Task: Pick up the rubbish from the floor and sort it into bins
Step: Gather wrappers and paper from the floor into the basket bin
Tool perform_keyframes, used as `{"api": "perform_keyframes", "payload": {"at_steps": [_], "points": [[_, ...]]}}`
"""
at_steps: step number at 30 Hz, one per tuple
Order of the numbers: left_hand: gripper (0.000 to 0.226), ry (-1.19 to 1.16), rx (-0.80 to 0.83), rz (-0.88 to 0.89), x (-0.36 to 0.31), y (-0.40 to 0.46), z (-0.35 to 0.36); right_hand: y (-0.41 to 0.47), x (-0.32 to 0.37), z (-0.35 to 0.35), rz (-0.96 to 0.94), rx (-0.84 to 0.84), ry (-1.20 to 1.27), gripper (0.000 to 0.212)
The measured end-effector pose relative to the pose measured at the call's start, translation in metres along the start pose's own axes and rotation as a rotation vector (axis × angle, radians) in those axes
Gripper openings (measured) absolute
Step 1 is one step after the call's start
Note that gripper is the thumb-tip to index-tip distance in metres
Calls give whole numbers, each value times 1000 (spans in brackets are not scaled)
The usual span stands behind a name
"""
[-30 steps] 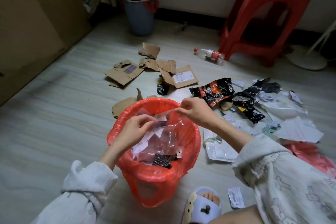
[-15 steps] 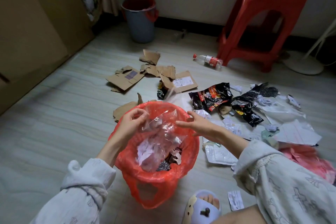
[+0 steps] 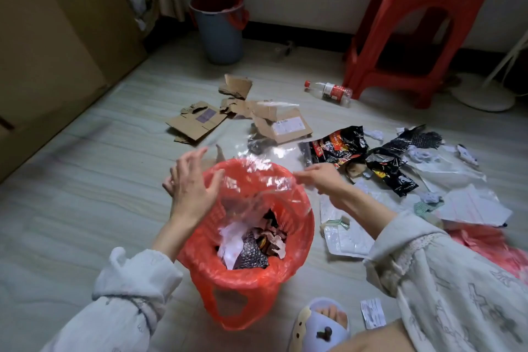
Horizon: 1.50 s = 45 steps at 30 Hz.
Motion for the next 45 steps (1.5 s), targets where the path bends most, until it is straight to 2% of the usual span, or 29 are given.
{"api": "perform_keyframes", "payload": {"at_steps": [2,4,5,7,10,12,14,15,19,22,24,26,28,30,31,32,33,35,37,39,41,43,45], "points": [[89,90,164,225,-18,-3,13,1,7,-8,-4,-14,71,17],[108,212,348,372,-32,-8,29,1,10,-4,-9,65,13,17],[112,254,392,410,-36,-7,33,1,10,1,-13,127,-35,17],[115,280,371,475,-42,1,31,-3,8,9,-15,253,-106,18],[98,330,343,573,-41,12,24,-8,3,8,7,406,-2,16],[60,307,250,595,-42,13,23,-13,5,7,10,439,87,18],[19,228,105,576,-43,12,22,-19,13,5,-5,353,105,22],[12,205,68,544,-43,12,22,-21,17,3,-11,280,120,22],[13,237,22,504,-42,17,11,-21,26,-8,42,78,319,15],[42,283,91,496,-36,20,10,-20,21,-9,121,-17,385,12],[39,315,111,476,-32,19,7,-16,25,-20,21,-217,169,18],[19,318,116,461,-27,17,4,-23,38,-29,-191,-427,-235,55],[11,288,135,471,-27,16,0,-37,51,-8,-404,-352,-707,79],[12,304,169,525,-35,17,-1,-46,47,24,-532,-228,-1138,73],[15,317,158,566,-42,18,-3,-47,43,33,-569,-227,-1250,57],[20,328,129,601,-50,18,-6,-48,42,34,-591,-269,-1264,37],[21,336,87,612,-54,18,-8,-49,46,29,-584,-349,-1219,29],[14,300,68,478,-56,19,-8,-51,51,19,-563,-516,-1147,30],[35,233,175,190,-55,19,-5,-53,49,22,-565,-498,-1096,28],[38,96,294,-21,-62,20,0,-56,40,41,-586,-250,-988,43],[32,-104,361,-102,-69,20,6,-61,29,61,-546,-13,-903,60],[28,-402,393,-148,-70,18,8,-65,28,63,-483,98,-783,53],[25,-759,523,-174,-70,12,10,-65,27,61,-448,171,-647,50]]}}
Point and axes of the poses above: each hand's wrist, its own y-axis towards the middle knuckle, its own z-axis out of the palm, x = y × z, the point moved 4 cm from there along y, towards the middle knuckle, and after that the axes turned 13 degrees about z, right-handed, at the moved point
